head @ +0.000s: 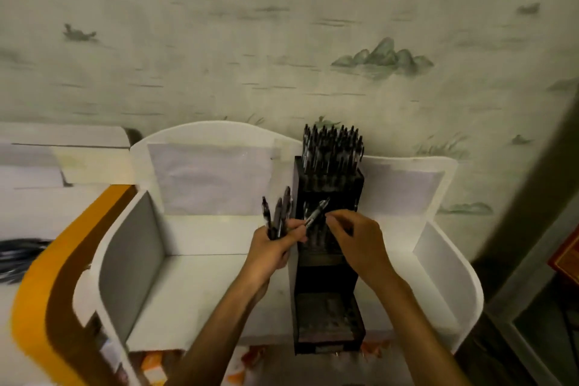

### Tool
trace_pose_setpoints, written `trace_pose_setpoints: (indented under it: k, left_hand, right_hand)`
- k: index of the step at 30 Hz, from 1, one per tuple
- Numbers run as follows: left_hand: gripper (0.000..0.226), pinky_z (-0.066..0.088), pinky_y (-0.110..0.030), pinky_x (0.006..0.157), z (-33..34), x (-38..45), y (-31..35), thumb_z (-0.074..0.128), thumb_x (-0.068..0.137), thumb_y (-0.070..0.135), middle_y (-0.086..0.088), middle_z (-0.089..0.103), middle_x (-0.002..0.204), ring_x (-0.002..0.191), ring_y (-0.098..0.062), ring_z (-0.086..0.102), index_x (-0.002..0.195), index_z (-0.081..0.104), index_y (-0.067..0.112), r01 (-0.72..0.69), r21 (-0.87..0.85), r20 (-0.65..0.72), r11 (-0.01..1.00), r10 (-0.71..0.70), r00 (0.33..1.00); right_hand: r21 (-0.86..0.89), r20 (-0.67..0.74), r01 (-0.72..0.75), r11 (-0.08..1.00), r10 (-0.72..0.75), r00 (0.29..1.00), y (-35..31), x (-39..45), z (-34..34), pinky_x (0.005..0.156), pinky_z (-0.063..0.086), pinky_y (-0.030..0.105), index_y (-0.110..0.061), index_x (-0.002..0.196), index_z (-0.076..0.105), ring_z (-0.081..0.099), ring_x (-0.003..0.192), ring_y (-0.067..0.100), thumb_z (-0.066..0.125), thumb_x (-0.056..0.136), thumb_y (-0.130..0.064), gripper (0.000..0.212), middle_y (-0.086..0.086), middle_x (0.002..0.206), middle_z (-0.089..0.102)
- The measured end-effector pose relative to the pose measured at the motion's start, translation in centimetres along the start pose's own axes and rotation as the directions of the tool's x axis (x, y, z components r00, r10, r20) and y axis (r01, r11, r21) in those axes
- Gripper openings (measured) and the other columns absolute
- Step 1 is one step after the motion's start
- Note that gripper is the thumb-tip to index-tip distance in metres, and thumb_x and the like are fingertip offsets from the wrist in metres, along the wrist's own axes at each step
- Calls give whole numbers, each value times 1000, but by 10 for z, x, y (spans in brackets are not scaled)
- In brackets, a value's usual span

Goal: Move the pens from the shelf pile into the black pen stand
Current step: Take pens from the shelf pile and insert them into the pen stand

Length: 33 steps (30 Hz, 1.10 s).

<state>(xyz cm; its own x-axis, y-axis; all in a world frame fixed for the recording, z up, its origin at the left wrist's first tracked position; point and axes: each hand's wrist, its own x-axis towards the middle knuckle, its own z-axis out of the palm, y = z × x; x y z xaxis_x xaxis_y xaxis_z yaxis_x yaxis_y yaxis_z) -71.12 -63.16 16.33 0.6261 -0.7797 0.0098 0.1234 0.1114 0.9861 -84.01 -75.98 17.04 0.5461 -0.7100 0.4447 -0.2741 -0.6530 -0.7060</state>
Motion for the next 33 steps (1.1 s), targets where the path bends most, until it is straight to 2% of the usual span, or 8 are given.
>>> trace_pose_setpoints:
  k: [5, 9, 13, 16, 19, 22, 28, 33]
  left_hand:
    - [18, 28, -21, 44, 12, 0, -5, 72, 90, 22, -12, 76, 86, 47, -13, 33, 107, 75, 16, 14, 15, -31, 1000, -14, 999]
    - [22, 28, -23, 45, 15, 1, -7, 71, 91, 22, -12, 76, 87, 46, -13, 37, 111, 74, 13, -8, 32, -32, 999, 9, 999]
    - [25, 29, -23, 45, 17, 4, -7, 66, 95, 29, -13, 76, 92, 43, -10, 39, 111, 74, 13, -6, 4, 2, 1000, 6, 1000]
    - [30, 32, -22, 43, 13, 9, -11, 61, 97, 37, -9, 77, 93, 41, -12, 38, 109, 73, 12, 0, 44, -34, 999, 2, 999]
    - [31, 34, -22, 43, 2, 19, -18, 61, 97, 38, -7, 73, 84, 42, -11, 41, 106, 68, 9, 53, 85, -169, 995, -38, 985]
    - [22, 33, -23, 43, -3, 23, -20, 59, 99, 33, -5, 58, 69, 43, -10, 39, 101, 56, 11, 90, 36, -193, 995, -81, 978]
    - [23, 33, -24, 41, -5, 24, -21, 55, 101, 29, -9, 55, 79, 42, -10, 39, 108, 49, 8, 40, 21, -202, 999, -35, 979]
    - [26, 34, -22, 42, -7, 23, -23, 57, 100, 27, -1, 54, 63, 43, -11, 41, 97, 57, 2, -1, 21, -245, 1000, 7, 970]
  right_hand:
    - [218, 60, -14, 976, 0, 998, 2, 9, -2, 70, 52, 16, -22, 90, 75, 66, 75, 4, 69, 90, -27, 8, -8, 80, 72]
    - [366, 63, -90, 926, 72, 995, 3, 15, -4, 72, 57, 23, -16, 85, 76, 69, 72, 11, 72, 87, -24, 9, -3, 75, 73]
    - [556, 119, -248, 794, 219, 968, -3, 21, -1, 71, 59, 27, -10, 90, 74, 72, 73, 19, 71, 88, -19, 9, 3, 79, 75]
    - [650, 58, -269, 711, 306, 950, -4, 28, -5, 70, 61, 30, -4, 95, 70, 73, 73, 24, 67, 90, -15, 12, 8, 84, 75]
    - [489, -113, -104, 866, 182, 977, 6, 36, -8, 69, 61, 31, -11, 92, 67, 73, 69, 18, 65, 92, -17, 6, 5, 80, 73]
    - [256, -165, 50, 965, -8, 986, 12, 41, -6, 68, 58, 22, -20, 90, 65, 70, 70, 11, 65, 93, -20, 3, -2, 79, 71]
    - [37, -119, 180, 983, -174, 977, 14, 45, 6, 66, 52, 14, -10, 95, 70, 65, 69, 9, 66, 92, -18, 9, 0, 79, 70]
    - [5, -88, 180, 984, -179, 980, 16, 46, 14, 67, 46, 5, -9, 98, 70, 61, 69, 3, 67, 91, -19, 13, 1, 82, 71]
